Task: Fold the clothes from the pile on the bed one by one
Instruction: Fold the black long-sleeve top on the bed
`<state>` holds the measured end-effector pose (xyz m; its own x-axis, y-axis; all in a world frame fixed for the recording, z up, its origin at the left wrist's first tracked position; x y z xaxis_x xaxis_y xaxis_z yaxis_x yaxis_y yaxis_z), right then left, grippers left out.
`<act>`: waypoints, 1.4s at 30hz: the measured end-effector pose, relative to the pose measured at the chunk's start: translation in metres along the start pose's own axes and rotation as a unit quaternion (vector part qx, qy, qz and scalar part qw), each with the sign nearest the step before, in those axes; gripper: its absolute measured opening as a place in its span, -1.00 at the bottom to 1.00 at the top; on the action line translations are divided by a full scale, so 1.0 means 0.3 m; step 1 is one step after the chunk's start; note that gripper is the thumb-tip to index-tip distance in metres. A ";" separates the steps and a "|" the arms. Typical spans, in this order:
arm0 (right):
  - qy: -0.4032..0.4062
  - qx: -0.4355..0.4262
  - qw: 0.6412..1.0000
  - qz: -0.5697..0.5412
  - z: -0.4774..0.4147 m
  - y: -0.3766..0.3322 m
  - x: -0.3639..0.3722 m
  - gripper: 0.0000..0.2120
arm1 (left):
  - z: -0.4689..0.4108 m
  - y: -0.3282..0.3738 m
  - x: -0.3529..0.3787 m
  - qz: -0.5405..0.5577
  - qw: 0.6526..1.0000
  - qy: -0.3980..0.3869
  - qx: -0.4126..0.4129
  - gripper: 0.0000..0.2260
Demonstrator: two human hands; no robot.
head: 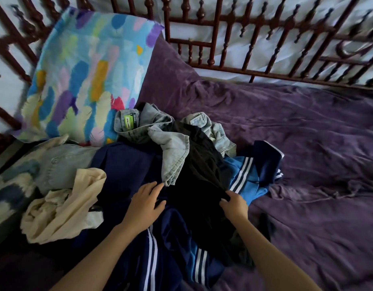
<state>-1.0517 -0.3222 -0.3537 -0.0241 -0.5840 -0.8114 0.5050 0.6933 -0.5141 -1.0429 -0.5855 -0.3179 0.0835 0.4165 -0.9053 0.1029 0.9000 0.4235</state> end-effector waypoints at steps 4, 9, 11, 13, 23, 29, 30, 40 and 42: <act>0.053 -0.029 0.995 -0.077 0.079 0.093 -0.217 -0.91 | 0.032 0.132 0.022 0.013 0.999 0.000 0.038 -0.50; 0.099 -0.097 0.984 -0.113 0.233 0.216 -0.552 -0.75 | 0.102 0.377 0.061 0.027 0.993 -0.021 0.114 -0.43; 0.105 -0.126 0.980 -0.115 0.291 0.260 -0.679 -0.73 | 0.146 0.509 0.081 0.062 0.988 -0.038 0.138 -0.35; 0.106 -0.157 0.976 -0.108 0.342 0.303 -0.793 -0.79 | 0.199 0.656 0.099 0.098 0.980 -0.046 0.165 -0.29; 0.047 -0.249 0.957 -0.140 0.505 0.536 -1.244 -0.74 | 0.377 1.289 0.084 0.418 0.902 -0.041 0.099 -0.83; 0.093 -0.263 0.950 -0.143 0.527 0.627 -1.444 -0.62 | 0.418 1.402 -0.095 0.463 0.880 -0.026 0.097 -0.78; 0.105 -0.263 0.948 -0.142 0.527 0.630 -1.474 -0.63 | 0.415 1.427 -0.149 0.444 0.887 -0.023 0.121 -0.77; 0.181 -0.321 0.918 -0.147 0.523 0.483 -1.550 -0.88 | 0.414 1.543 -0.540 0.332 0.908 0.113 0.230 -0.76; 0.167 -0.330 0.918 -0.144 0.523 0.446 -1.542 -0.92 | 0.420 1.539 -0.595 0.325 0.906 0.134 0.234 -0.77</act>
<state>-0.8376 -0.0255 -0.0034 -0.3931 -0.6983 -0.5983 -0.1935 0.6989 -0.6886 -0.8854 -0.2604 0.0433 0.0393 0.9118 -0.4088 0.5333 0.3269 0.7802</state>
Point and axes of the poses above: each hand's wrist, its own z-axis away from the middle knuckle, its own x-axis out of the palm, y = z × x, the point moved 3 cm from there along -z, towards the middle knuckle, and after that the axes turned 10 degrees about y, right-handed, at the moved point
